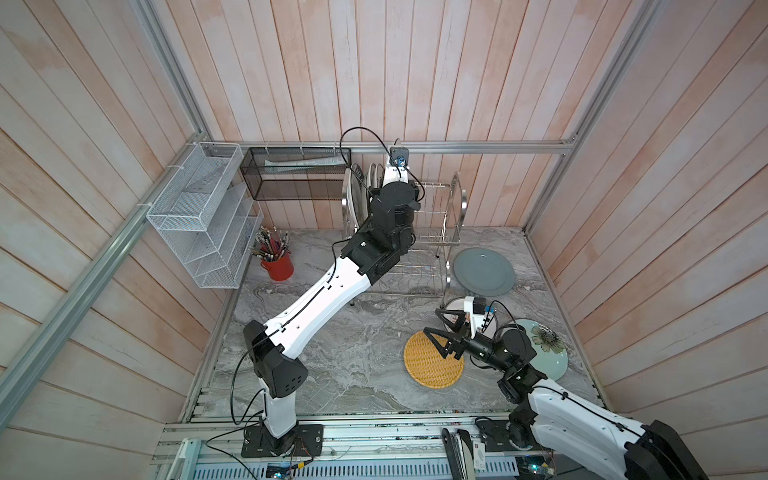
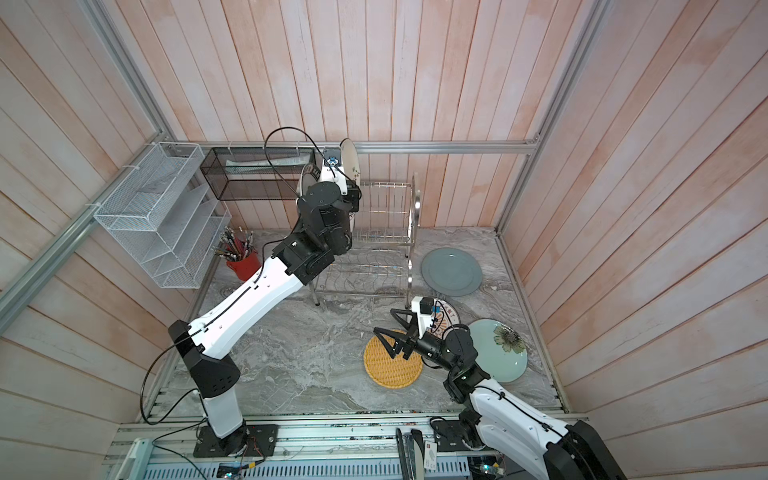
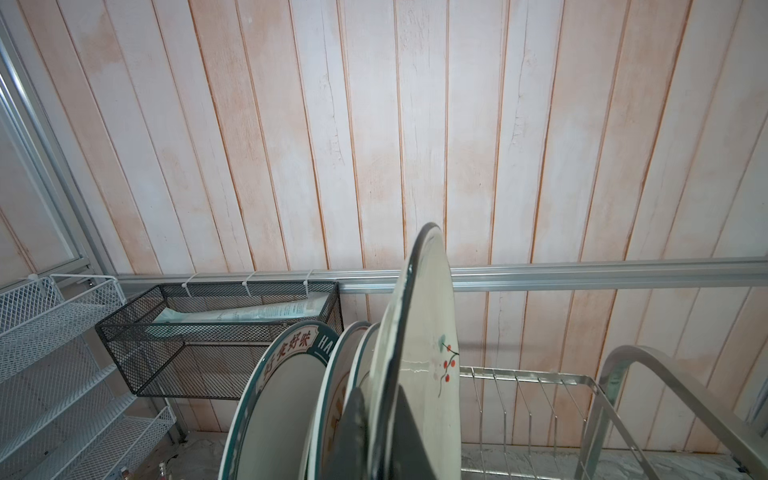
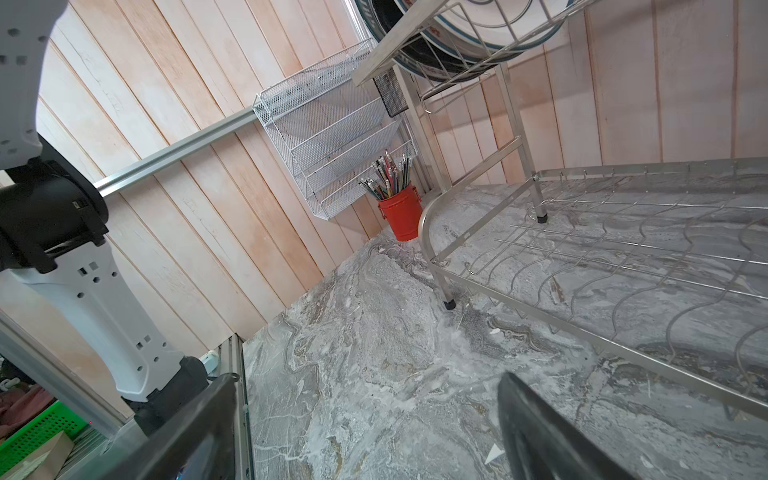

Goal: Load the plates into the dish rack

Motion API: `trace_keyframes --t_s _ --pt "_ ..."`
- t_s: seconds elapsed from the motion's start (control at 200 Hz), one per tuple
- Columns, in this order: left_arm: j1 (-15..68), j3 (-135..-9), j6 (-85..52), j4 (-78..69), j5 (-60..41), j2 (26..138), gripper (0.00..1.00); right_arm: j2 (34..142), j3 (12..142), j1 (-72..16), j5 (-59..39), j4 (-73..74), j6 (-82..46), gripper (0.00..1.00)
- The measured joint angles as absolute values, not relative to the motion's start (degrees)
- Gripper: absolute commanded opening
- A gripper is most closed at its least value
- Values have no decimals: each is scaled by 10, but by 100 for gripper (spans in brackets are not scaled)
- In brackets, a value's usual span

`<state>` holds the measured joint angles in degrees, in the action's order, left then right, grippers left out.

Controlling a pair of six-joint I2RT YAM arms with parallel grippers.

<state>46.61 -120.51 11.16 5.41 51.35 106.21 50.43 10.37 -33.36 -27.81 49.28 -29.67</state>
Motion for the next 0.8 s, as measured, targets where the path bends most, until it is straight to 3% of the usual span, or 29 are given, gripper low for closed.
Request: trace_keyframes --t_s 0.8 --pt "438 -1205 114 95 479 1111 0 504 104 -337 -278 498 -297 98"
